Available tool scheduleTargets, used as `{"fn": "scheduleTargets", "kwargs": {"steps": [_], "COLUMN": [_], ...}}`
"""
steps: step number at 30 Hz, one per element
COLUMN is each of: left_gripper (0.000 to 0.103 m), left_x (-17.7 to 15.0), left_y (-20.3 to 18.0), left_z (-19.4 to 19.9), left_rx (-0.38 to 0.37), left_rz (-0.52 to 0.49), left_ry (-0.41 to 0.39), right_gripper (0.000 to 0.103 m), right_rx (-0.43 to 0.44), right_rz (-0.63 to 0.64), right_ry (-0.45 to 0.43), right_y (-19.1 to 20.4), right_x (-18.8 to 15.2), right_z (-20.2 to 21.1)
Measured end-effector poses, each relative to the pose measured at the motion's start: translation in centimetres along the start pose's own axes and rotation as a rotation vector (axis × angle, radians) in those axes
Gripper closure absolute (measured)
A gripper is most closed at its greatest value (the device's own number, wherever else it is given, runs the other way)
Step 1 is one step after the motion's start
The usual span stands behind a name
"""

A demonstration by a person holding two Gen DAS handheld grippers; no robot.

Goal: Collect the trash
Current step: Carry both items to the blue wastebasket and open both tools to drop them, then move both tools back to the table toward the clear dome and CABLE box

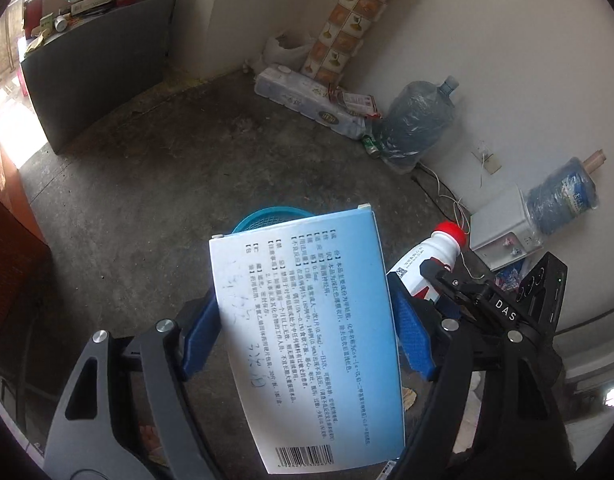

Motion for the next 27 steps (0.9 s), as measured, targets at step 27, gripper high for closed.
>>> {"fn": "scheduleTargets", "kwargs": {"steps": [27], "left_gripper": [0.02], "left_x": [-14.0], "left_y": [13.8], "left_z": [23.0], "left_rx": [0.128], "left_rz": [0.099], "left_ry": [-0.29], "right_gripper": [0.038], "right_rx": [-0.091], "right_rz": [0.282], "right_ry": [0.125], "right_y": [0.0], "right_x": [-15.0], "right_z": [5.8]}}
Point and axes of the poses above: each gripper's, at about its wrist camera, not at the fingertips, and z roughly against the way its jaws point, y to its left, x to its top, the point moved 3 cm from there along -z, roughly the way its jaws point, and after that the axes turned 5 degrees about -y, right-handed, at the moved point
